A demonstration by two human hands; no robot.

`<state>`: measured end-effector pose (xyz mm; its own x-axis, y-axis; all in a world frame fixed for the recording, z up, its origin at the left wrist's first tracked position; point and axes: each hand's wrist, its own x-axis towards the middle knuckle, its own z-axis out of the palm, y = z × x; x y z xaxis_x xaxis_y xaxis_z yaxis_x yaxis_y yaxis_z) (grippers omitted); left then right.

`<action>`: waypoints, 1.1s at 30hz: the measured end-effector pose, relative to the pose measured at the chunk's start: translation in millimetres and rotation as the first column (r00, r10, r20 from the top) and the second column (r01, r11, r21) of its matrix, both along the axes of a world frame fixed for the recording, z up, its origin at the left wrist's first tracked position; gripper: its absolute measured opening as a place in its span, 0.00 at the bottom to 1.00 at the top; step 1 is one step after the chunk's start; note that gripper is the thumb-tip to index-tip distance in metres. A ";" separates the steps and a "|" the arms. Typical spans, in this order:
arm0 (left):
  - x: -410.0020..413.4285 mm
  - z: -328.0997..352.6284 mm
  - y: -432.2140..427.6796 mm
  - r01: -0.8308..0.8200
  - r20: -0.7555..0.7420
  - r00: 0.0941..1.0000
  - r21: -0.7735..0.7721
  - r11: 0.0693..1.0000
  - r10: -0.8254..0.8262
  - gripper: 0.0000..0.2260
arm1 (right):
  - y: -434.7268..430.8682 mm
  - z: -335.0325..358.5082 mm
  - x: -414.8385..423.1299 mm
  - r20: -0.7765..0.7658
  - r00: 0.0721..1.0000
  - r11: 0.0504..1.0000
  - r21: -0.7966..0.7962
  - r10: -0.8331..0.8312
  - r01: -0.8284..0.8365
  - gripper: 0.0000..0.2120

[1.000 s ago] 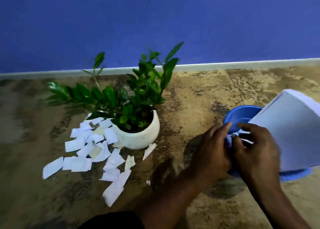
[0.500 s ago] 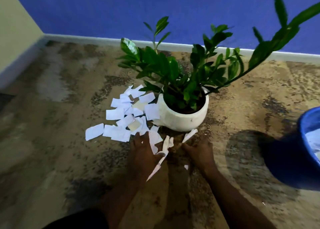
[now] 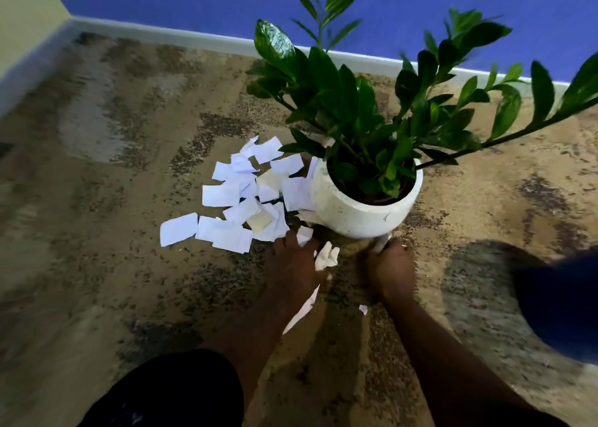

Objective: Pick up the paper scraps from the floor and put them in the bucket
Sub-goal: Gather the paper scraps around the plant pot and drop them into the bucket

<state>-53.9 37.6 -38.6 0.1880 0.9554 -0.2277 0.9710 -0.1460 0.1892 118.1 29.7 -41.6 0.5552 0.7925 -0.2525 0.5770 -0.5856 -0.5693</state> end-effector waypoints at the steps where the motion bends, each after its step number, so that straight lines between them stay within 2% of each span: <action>1: -0.9 -2.4 0.2 0.004 0.024 1.000 0.017 1.000 -0.005 0.28 | -1.4 0.1 2.7 -0.021 1.000 0.999 0.050 0.022 -0.020 0.15; 4: -8.7 -5.7 -3.3 0.010 0.179 0.984 0.044 0.999 -0.018 0.18 | -6.3 11.5 9.7 -0.093 0.995 0.992 0.118 -0.023 0.034 0.12; 6: -12.3 -10.0 -5.9 -0.039 0.280 0.960 0.106 0.994 0.008 0.13 | -13.8 17.7 17.2 -0.197 0.980 0.999 0.046 -0.006 0.016 0.08; 8: -17.4 -8.7 -6.9 -0.137 0.326 0.942 0.159 0.978 0.079 0.08 | -27.4 24.8 25.5 -0.317 0.939 0.988 -0.034 0.131 -0.150 0.05; 9: -21.0 -7.2 -6.1 -0.127 0.332 0.941 0.175 0.976 0.063 0.07 | -35.8 27.8 28.7 -0.344 0.910 0.963 -0.051 0.233 -0.266 0.06; 11: -28.4 -3.9 -4.0 -0.083 0.345 0.939 0.254 0.964 -0.010 0.05 | -53.1 32.1 29.7 -0.288 0.850 0.872 -0.086 0.441 -0.481 0.10; 14: -35.9 8.9 -8.1 -0.161 0.370 0.926 0.189 0.969 0.082 0.06 | -70.3 22.3 21.5 -0.094 0.771 0.744 -0.212 0.630 -0.634 0.15; 17: -36.4 14.9 -15.6 -0.184 0.360 0.921 0.058 0.981 0.151 0.09 | -77.2 12.1 12.4 -0.010 0.789 0.765 -0.241 0.614 -0.598 0.21; 20: -40.0 18.1 -19.0 -0.169 0.338 0.923 -0.066 0.983 0.181 0.12 | -76.3 13.0 8.3 -0.009 0.801 0.787 -0.175 0.599 -0.591 0.16; 23: -43.8 19.7 -21.4 -0.197 0.370 0.902 -0.108 0.974 0.224 0.11 | -76.4 13.3 4.6 0.051 0.790 0.775 -0.241 0.611 -0.584 0.15; 27: -50.1 22.7 -24.3 -0.277 0.437 0.843 -0.150 0.949 0.315 0.10 | -78.4 12.2 -0.7 0.036 0.812 0.797 -0.222 0.583 -0.562 0.16; 31: -57.6 25.1 -27.9 -0.344 0.453 0.799 -0.193 0.919 0.395 0.08 | -79.1 12.6 -8.1 0.059 0.817 0.803 -0.241 0.573 -0.545 0.10; 33: -58.7 27.6 -28.9 -0.383 0.471 0.763 -0.222 0.897 0.442 0.05 | -79.4 14.8 -11.8 -0.006 0.859 0.842 -0.194 0.513 -0.504 0.03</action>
